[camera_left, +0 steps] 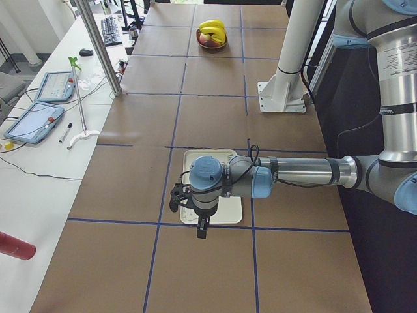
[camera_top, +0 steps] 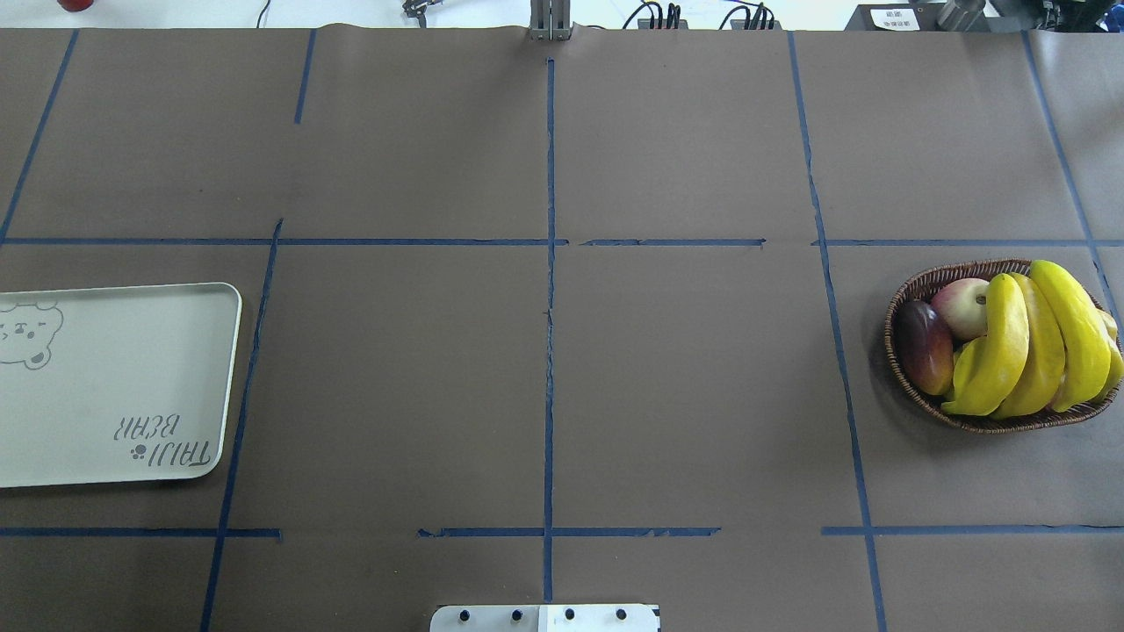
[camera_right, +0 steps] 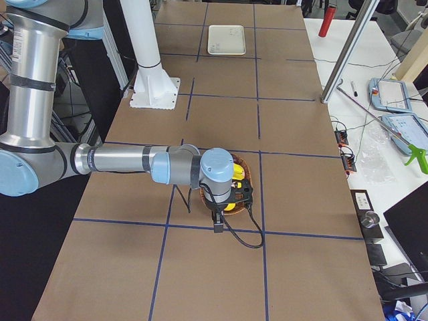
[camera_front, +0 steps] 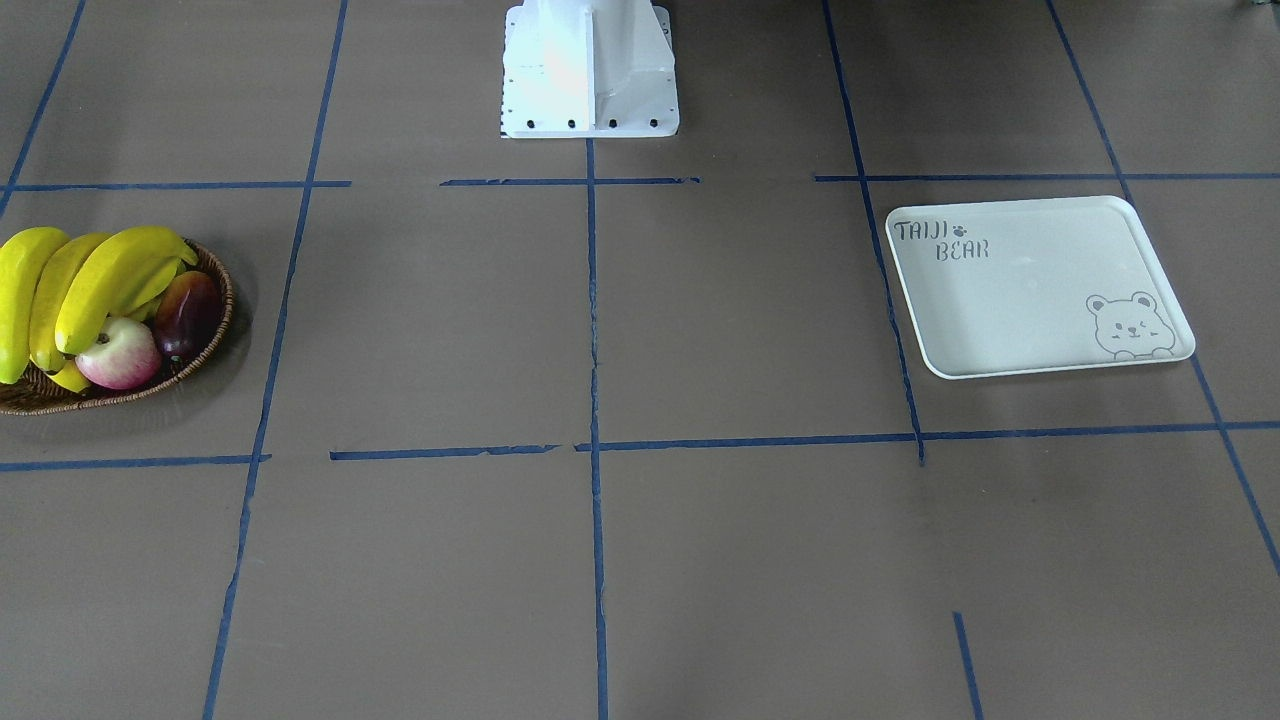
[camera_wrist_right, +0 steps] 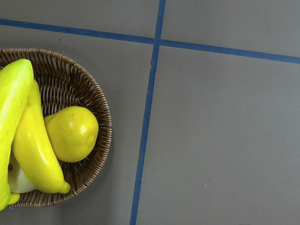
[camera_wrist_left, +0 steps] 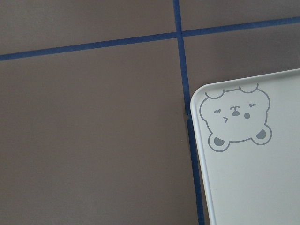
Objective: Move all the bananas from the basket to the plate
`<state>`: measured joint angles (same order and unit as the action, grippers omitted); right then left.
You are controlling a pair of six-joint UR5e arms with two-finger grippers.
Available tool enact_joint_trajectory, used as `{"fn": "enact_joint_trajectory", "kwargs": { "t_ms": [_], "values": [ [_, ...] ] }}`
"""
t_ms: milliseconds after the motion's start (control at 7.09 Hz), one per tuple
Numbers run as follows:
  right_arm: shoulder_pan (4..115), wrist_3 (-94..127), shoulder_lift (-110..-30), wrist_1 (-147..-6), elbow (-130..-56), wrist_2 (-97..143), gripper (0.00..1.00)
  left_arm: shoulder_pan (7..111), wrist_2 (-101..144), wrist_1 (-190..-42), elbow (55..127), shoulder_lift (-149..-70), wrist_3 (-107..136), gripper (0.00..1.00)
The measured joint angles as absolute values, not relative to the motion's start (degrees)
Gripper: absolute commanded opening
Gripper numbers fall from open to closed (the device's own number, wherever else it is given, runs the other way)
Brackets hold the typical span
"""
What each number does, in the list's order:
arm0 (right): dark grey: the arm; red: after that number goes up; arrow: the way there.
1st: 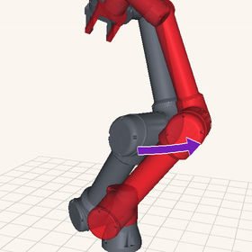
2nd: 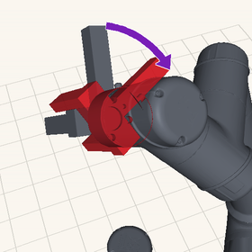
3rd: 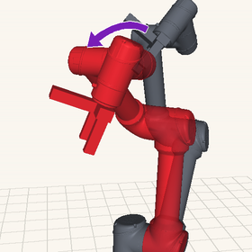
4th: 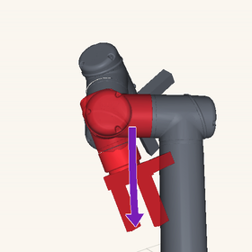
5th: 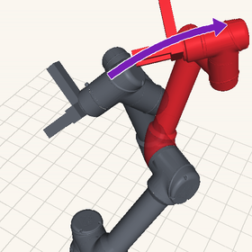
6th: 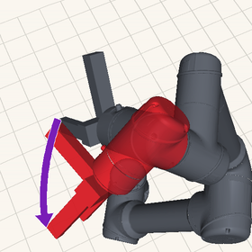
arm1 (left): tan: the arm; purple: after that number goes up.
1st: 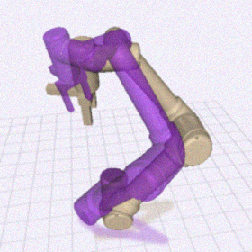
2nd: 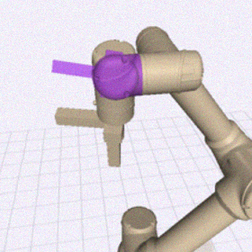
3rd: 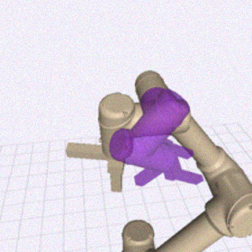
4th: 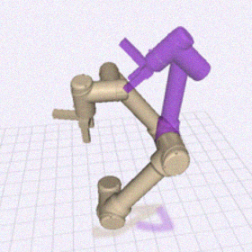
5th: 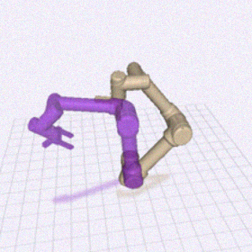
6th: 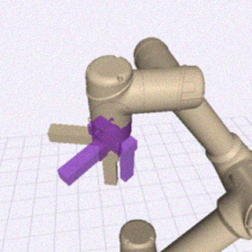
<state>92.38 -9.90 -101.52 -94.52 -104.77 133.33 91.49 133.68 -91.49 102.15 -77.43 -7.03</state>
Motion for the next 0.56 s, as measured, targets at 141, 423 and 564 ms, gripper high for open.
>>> {"fn": "enact_joint_trajectory", "kwargs": {
  "t_ms": [141,423,564],
  "values": [
    [92.34,-9.91,-101.51,-94.51,-104.77,133.33,1.0,91.49,133.68,-91.49,102.11,-77.43,-7.05,1.0],
    [92.05,-9.79,-101.41,-94.56,-104.81,133.5,1.0,91.47,133.68,-91.49,102.09,-77.49,-7.09,1.0],
    [91.69,-9.77,-101.13,-94.46,-105.02,134.23,1.0,91.4,133.71,-91.49,102.07,-77.49,-7.06,1.0]
  ]
}}
